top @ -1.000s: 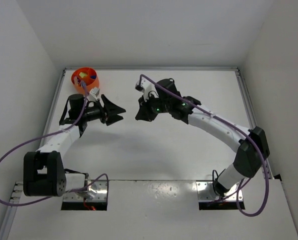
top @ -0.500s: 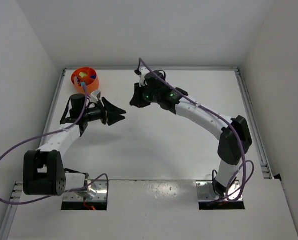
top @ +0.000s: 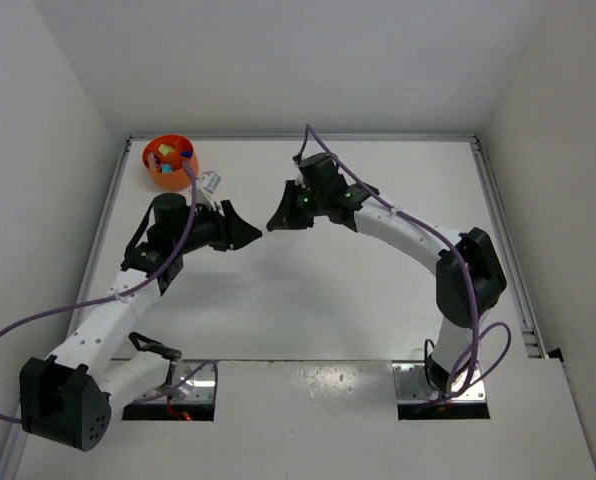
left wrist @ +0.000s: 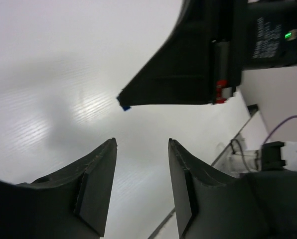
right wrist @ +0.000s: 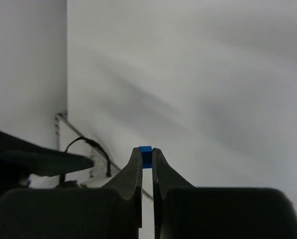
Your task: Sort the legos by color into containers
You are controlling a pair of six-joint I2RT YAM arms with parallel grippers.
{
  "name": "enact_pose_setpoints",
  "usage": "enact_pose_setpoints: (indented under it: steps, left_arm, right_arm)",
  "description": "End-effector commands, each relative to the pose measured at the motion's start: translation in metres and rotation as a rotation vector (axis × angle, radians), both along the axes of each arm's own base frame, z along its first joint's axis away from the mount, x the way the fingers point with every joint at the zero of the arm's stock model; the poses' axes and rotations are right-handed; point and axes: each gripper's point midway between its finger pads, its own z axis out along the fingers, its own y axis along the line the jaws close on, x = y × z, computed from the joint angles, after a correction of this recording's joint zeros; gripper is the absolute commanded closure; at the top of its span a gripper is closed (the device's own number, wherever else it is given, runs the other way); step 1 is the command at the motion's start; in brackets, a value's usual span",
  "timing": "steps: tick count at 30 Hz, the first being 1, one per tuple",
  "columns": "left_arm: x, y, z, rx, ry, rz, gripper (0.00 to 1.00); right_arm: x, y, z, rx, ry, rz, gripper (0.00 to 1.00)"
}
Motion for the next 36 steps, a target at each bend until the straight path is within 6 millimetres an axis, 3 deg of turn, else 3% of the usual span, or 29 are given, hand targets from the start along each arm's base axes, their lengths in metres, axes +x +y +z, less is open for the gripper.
enact_pose_setpoints:
  steps: [1, 5, 9, 10, 16, 20, 36]
  left_arm:
    - [0.009, 0.003, -0.014, 0.104, -0.066, 0.024, 0.48]
    - [0.011, -0.003, -0.018, 0.141, -0.079, 0.026, 0.50]
    - [0.014, -0.005, -0.013, 0.142, -0.089, 0.027, 0.52]
    - [0.016, -0.004, -0.016, 0.149, -0.081, 0.036, 0.52]
    - [0.015, -0.009, -0.023, 0.165, -0.070, 0.019, 0.54]
    - [0.009, -0.018, -0.030, 0.170, -0.056, -0.014, 0.54]
    - [0.007, -0.025, -0.040, 0.183, -0.026, -0.024, 0.54]
  right_arm:
    - [-0.007, 0.008, 0.024, 0.172, 0.140, -0.044, 1.00]
    - [-0.023, 0.012, 0.014, 0.287, 0.321, -0.042, 1.00]
    - [-0.025, 0.010, 0.012, 0.345, 0.420, -0.076, 1.00]
    - [-0.027, 0.006, 0.001, 0.350, 0.474, -0.096, 1.00]
    - [-0.035, 0.007, -0.006, 0.447, 0.617, -0.135, 1.00]
    - [-0.032, 0.004, -0.018, 0.448, 0.654, -0.169, 1.00]
    - [-0.031, 0.006, -0.011, 0.531, 0.710, -0.169, 1.00]
